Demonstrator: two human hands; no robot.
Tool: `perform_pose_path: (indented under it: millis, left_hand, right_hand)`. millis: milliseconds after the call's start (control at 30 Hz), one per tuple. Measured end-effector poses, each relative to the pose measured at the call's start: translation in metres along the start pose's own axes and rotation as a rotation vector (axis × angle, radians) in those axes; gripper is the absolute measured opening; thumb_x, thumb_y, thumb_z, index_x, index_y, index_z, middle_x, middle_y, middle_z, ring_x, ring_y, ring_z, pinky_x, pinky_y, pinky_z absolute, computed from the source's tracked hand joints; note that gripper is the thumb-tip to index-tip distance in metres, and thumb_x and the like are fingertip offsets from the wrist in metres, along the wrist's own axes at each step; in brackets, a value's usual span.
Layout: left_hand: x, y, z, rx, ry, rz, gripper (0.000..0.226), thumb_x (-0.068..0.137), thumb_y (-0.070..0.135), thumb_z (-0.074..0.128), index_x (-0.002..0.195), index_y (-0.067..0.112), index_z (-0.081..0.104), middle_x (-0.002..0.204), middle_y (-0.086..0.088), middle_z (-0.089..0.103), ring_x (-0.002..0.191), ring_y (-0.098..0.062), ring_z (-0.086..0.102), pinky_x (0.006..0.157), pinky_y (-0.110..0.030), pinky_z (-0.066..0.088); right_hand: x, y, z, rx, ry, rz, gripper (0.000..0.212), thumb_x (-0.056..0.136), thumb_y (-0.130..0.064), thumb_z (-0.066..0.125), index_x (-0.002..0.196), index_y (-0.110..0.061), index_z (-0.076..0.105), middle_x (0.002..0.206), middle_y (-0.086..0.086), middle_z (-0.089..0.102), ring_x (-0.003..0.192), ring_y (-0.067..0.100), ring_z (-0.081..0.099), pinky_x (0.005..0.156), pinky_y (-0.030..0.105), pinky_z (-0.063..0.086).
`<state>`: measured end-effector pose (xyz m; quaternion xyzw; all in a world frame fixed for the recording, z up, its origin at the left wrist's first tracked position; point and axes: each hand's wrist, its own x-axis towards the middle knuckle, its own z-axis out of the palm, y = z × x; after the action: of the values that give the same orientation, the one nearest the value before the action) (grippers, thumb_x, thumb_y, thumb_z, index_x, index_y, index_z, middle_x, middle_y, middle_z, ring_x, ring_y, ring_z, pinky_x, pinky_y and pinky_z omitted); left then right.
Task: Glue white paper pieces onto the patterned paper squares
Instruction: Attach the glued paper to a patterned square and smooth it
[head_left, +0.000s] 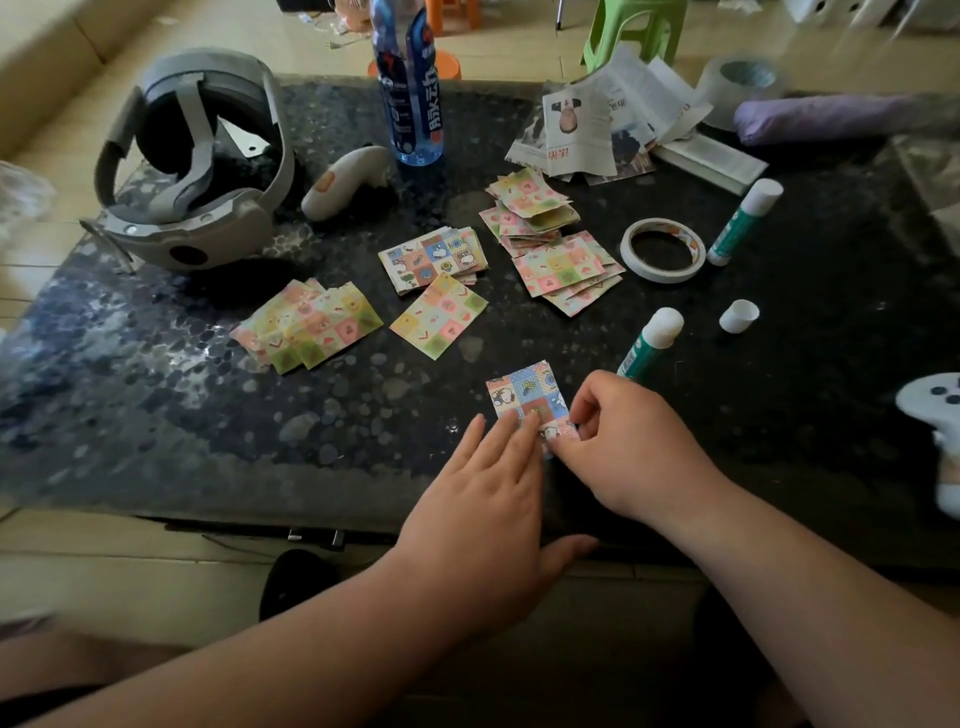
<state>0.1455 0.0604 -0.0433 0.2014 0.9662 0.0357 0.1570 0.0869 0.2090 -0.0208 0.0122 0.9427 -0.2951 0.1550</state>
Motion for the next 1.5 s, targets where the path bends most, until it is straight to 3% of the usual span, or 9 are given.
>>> perform_pose_path:
  millis: [167, 300, 367, 433, 567, 900, 1100, 1333, 1500]
  left_hand:
    - [0.001, -0.007, -0.002, -0.027, -0.054, 0.034, 0.109, 0.087, 0.087, 0.024, 0.157, 0.019, -0.023, 0.162, 0.001, -0.034, 0.148, -0.017, -0.034, 0.124, -0.043, -0.016]
    - [0.001, -0.013, -0.001, 0.001, -0.07, 0.052, 0.113, 0.082, 0.09, 0.024, 0.157, 0.022, -0.025, 0.162, 0.004, -0.036, 0.147, -0.014, -0.035, 0.123, -0.047, -0.017]
    - [0.0, -0.014, -0.001, 0.038, -0.092, 0.044, 0.113, 0.082, 0.089, 0.025, 0.155, 0.022, -0.028, 0.159, 0.004, -0.039, 0.146, -0.015, -0.038, 0.122, -0.048, -0.02]
    - [-0.001, -0.012, 0.0, 0.06, -0.11, 0.023, 0.113, 0.083, 0.087, 0.026, 0.153, 0.021, -0.031, 0.157, 0.003, -0.043, 0.144, -0.017, -0.041, 0.121, -0.049, -0.022]
    - [0.003, -0.008, -0.001, 0.093, -0.136, -0.007, 0.11, 0.079, 0.081, 0.02, 0.152, 0.019, -0.033, 0.156, 0.0, -0.046, 0.142, -0.02, -0.044, 0.119, -0.051, -0.024]
    - [0.027, -0.016, 0.004, 0.115, -0.059, -0.011, 0.108, 0.087, 0.077, 0.03, 0.155, 0.015, -0.028, 0.161, -0.006, -0.037, 0.146, -0.025, -0.038, 0.122, -0.053, -0.016]
    - [0.018, -0.018, 0.007, 0.065, -0.03, 0.028, 0.119, 0.072, 0.084, 0.026, 0.155, 0.019, -0.029, 0.162, -0.002, -0.037, 0.146, -0.022, -0.039, 0.121, -0.048, -0.02]
    - [0.02, -0.019, 0.009, 0.069, 0.019, 0.03, 0.121, 0.077, 0.085, 0.048, 0.157, 0.029, -0.025, 0.164, 0.006, -0.033, 0.15, -0.023, -0.031, 0.124, -0.054, -0.003]
    - [0.022, -0.014, 0.008, 0.059, -0.039, 0.026, 0.129, 0.07, 0.09, 0.051, 0.152, 0.035, -0.031, 0.16, 0.003, -0.039, 0.149, -0.029, -0.034, 0.122, -0.059, -0.008]
  right_hand:
    - [-0.022, -0.012, -0.007, -0.39, 0.003, -0.216, 0.017, 0.096, -0.035, 0.063, 0.109, -0.027, 0.056, 0.106, -0.009, 0.051, 0.103, 0.012, 0.05, 0.087, 0.031, 0.051]
    - [-0.043, -0.009, 0.01, -0.541, -0.107, -0.339, 0.057, 0.089, -0.027, 0.059, 0.144, -0.014, 0.053, 0.148, 0.003, 0.05, 0.138, 0.023, 0.044, 0.113, 0.035, 0.038]
    - [-0.049, -0.005, 0.015, -0.599, -0.235, -0.366, 0.078, 0.094, -0.027, 0.051, 0.161, -0.006, 0.018, 0.171, 0.01, 0.009, 0.158, 0.026, 0.009, 0.125, 0.037, 0.007]
    - [-0.053, -0.002, 0.015, -0.63, -0.427, -0.331, 0.094, 0.098, -0.03, 0.051, 0.16, -0.006, -0.015, 0.166, 0.01, -0.028, 0.154, 0.023, -0.026, 0.123, 0.039, -0.016]
    - [-0.053, -0.004, 0.018, -0.603, -0.463, -0.281, 0.105, 0.097, -0.036, 0.053, 0.154, -0.006, -0.029, 0.158, 0.012, -0.044, 0.147, 0.023, -0.04, 0.122, 0.042, -0.021]
    - [-0.051, -0.014, 0.008, -0.637, -0.381, -0.295, 0.093, 0.095, -0.039, 0.05, 0.162, -0.008, -0.006, 0.171, 0.009, -0.01, 0.158, 0.021, -0.014, 0.126, 0.048, -0.014]
    - [-0.051, -0.014, 0.005, -0.7, -0.481, -0.276, 0.098, 0.095, -0.043, 0.049, 0.161, -0.006, -0.013, 0.17, 0.012, -0.019, 0.156, 0.024, -0.021, 0.123, 0.053, -0.019]
    - [-0.051, -0.018, 0.002, -0.669, -0.482, -0.273, 0.094, 0.094, -0.043, 0.052, 0.163, -0.008, -0.002, 0.171, 0.012, -0.012, 0.157, 0.022, -0.017, 0.124, 0.054, -0.014]
    - [-0.042, -0.024, -0.021, -0.573, -0.47, -0.208, 0.068, 0.099, -0.043, 0.048, 0.159, -0.02, 0.027, 0.168, 0.002, 0.022, 0.157, 0.017, 0.011, 0.129, 0.044, 0.002]
